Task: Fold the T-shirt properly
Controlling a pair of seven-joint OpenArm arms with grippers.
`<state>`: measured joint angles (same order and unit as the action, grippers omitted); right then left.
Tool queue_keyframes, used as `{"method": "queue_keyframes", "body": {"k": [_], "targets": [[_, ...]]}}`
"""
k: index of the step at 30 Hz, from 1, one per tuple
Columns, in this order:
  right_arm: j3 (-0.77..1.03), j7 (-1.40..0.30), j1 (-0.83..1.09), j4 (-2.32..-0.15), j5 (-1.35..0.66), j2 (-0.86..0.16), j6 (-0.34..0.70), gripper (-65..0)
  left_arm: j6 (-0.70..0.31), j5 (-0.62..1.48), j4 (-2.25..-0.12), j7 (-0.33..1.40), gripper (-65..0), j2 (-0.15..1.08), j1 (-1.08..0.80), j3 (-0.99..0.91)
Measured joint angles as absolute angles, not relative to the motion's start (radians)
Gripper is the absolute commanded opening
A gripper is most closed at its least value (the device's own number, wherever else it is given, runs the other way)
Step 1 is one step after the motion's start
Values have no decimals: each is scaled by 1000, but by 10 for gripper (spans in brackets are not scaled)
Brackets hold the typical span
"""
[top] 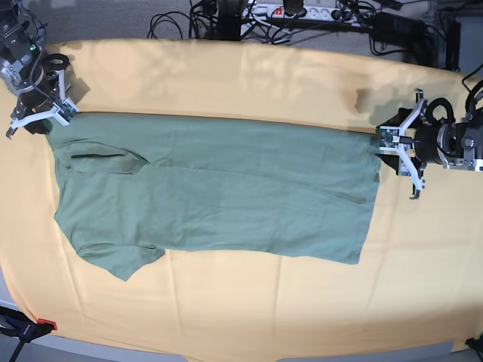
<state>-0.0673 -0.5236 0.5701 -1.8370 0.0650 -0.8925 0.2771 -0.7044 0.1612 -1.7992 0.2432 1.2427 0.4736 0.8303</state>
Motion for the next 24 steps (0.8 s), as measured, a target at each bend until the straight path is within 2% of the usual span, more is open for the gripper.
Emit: {"method": "queue_keyframes", "body": {"k": [2,5,6,9,10,12,17,22,24], "targets": [[-68,-523,570,-1837,79,-892,281,-465,-704,161,-1799,243,-390,1243,474,830],[-68,-524,570,-1837,78,-892,280,-642,-704,161,-1799,243,-390,1242,474,830],[-68,-523,570,-1837,79,-892,280,-650,-704,162,-1799,243,-402,1243,474,830],[-68,-524,570,-1837,80,-892,280,-650,-704,161,-1799,243,-528,1243,474,830],[-68,-524,570,-1837,80,-892,280,-650,-704,162,-1799,243,-545,1243,474,830],[-68,-524,570,-1837,79,-892,280,-650,-704,182,-1799,243,-541,1243,474,830],[-68,-524,570,-1837,79,-892,280,-650,-704,184,-1800,244,-317,1243,467,830],[-68,-524,570,-1837,79,-892,280,-650,-704,183,-1800,244,-305,1243,445,830],[-68,-525,570,-1837,79,-892,272,-650,-704,113,-1800,245,-305,1235,423,830]]}}
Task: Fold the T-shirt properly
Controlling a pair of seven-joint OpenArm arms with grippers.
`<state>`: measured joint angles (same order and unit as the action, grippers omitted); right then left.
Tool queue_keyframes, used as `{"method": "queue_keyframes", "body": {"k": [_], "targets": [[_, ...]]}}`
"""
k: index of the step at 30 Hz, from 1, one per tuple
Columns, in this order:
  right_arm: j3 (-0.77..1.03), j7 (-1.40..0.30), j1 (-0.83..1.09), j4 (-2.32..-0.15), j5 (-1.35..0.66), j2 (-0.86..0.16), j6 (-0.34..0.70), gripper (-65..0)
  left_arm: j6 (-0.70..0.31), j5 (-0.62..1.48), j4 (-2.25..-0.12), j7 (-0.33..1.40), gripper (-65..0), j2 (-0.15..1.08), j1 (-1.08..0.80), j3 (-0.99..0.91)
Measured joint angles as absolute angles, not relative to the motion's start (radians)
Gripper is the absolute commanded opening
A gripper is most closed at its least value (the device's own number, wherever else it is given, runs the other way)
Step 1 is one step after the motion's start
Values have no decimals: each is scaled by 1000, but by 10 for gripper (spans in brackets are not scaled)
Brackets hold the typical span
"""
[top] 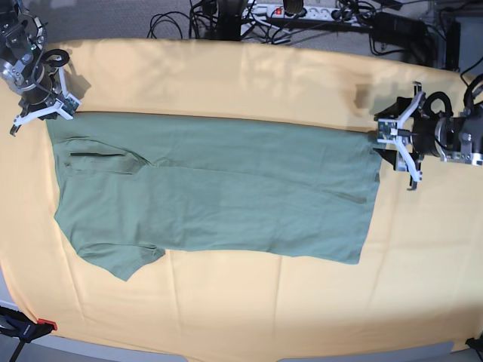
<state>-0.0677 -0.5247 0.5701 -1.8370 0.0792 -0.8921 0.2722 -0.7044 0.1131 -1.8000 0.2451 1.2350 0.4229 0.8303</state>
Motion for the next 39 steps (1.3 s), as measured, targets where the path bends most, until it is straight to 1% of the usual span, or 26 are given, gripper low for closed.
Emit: {"method": "queue_keyframes", "body": {"k": [3,10,17,21,29,32,33,36,39], "targets": [[-68,-524,569,-1837,79,-892,261,-650,-703,44,-1791,244,-305,1217,394,830],[-68,-524,568,-1837,79,-892,261,-650,-704,-28,-1765,227,-305,1182,376,830],[-68,-524,568,-1837,79,-892,261,-650,-712,-55,-1699,172,-305,1147,382,823],[-68,-524,568,-1837,79,-892,261,-650,-652,-70,-1692,176,-305,1135,389,823],[-68,-524,568,-1837,79,-892,261,-650,-639,-72,-1687,177,-305,1129,413,826],[-68,-524,568,-1837,79,-892,261,-650,-634,-24,-1685,187,-305,1122,436,832],[-68,-524,568,-1837,79,-892,261,-650,-638,12,-1685,205,-305,1121,449,832],[-68,-526,568,-1837,79,-892,261,-650,-705,50,-1687,228,-305,1119,489,831],[-68,-527,568,-1837,78,-892,249,-650,-698,49,-1687,228,-305,1119,491,830]]}}
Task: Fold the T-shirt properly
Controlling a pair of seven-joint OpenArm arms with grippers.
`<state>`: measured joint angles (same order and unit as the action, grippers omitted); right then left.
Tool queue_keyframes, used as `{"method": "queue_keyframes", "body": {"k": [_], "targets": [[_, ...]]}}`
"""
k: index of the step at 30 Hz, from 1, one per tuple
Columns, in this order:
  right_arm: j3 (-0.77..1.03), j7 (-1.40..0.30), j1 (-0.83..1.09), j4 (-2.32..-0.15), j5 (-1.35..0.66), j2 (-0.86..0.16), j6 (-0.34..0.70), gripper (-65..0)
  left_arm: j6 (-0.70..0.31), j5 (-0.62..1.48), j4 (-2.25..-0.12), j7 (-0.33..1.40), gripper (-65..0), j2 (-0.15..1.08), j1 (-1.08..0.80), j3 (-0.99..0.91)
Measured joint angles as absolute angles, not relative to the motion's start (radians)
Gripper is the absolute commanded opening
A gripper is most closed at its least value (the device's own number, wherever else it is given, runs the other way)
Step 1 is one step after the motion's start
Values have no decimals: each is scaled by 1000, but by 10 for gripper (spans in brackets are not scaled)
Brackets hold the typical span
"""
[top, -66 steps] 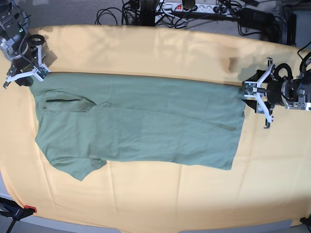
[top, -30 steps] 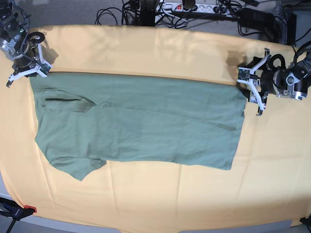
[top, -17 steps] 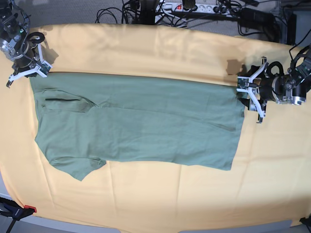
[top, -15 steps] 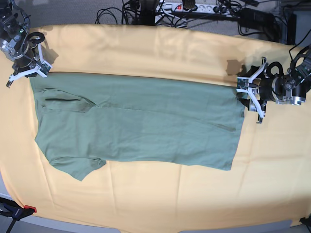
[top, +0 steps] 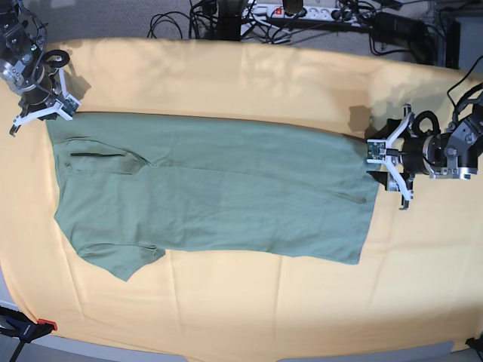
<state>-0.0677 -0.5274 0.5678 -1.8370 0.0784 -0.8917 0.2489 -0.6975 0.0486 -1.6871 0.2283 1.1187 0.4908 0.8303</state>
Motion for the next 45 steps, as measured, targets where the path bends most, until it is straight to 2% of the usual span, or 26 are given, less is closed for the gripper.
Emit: {"method": "queue_keyframes", "body": {"k": [24,32,36,38,41,45], "targets": [[-68,-531,568,-1837,79,-892,246,-650,-700,7,-1687,213,-310,1121,427,830],[-68,-531,568,-1837,78,-892,246,-650,-651,-6,-1687,217,-310,1121,427,830],[-68,-531,568,-1837,79,-892,247,-650,-583,-27,-1687,217,-310,1122,429,830],[-68,-531,568,-1837,78,-892,246,-650,-584,-27,-1687,208,-337,1122,429,830],[-68,-531,568,-1837,78,-892,247,-650,-587,-27,-1687,192,-417,1121,427,830],[-68,-531,568,-1837,79,-892,247,-650,-671,-15,-1687,191,-419,1121,427,830]]}}
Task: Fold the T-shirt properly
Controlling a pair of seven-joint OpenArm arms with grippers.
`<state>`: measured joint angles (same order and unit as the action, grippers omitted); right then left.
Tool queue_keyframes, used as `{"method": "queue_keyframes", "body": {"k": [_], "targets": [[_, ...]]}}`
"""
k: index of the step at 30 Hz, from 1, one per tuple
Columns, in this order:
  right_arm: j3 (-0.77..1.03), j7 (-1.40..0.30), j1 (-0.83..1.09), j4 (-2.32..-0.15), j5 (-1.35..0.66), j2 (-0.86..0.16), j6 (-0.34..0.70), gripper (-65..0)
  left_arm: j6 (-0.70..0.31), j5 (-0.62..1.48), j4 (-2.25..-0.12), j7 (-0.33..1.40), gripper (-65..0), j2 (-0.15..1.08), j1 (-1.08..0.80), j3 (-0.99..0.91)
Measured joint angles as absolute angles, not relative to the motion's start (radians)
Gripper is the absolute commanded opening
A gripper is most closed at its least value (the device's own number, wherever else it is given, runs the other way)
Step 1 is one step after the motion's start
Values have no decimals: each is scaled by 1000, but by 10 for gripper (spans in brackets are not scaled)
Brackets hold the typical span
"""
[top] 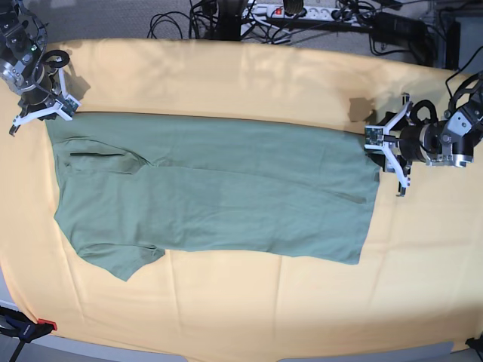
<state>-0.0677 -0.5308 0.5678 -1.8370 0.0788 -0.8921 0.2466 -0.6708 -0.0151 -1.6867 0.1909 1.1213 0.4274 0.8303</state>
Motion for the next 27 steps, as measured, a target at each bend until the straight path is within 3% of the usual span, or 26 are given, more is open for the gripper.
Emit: {"method": "queue_keyframes", "body": {"k": [2,5,9,15,20,27], "targets": [[-68,-531,568,-1837,78,-892,247,-650,-694,-7,-1687,191,-435,1122,427,830],[-68,-531,568,-1837,78,-892,247,-650,-685,-9,-1687,186,-650,1122,427,830],[-68,-531,567,-1837,79,-892,247,-650,-609,-8,-1687,183,-650,1122,427,830],[-68,-531,568,-1837,118,-892,247,-650,-603,-12,-1691,183,-650,1123,427,830],[-68,-599,568,-1872,150,-900,352,-650,-699,-17,-1746,178,-650,1152,427,830],[-69,-695,635,-1944,84,-1014,396,-650,-697,-1,-1787,136,-650,1211,429,830]]}}
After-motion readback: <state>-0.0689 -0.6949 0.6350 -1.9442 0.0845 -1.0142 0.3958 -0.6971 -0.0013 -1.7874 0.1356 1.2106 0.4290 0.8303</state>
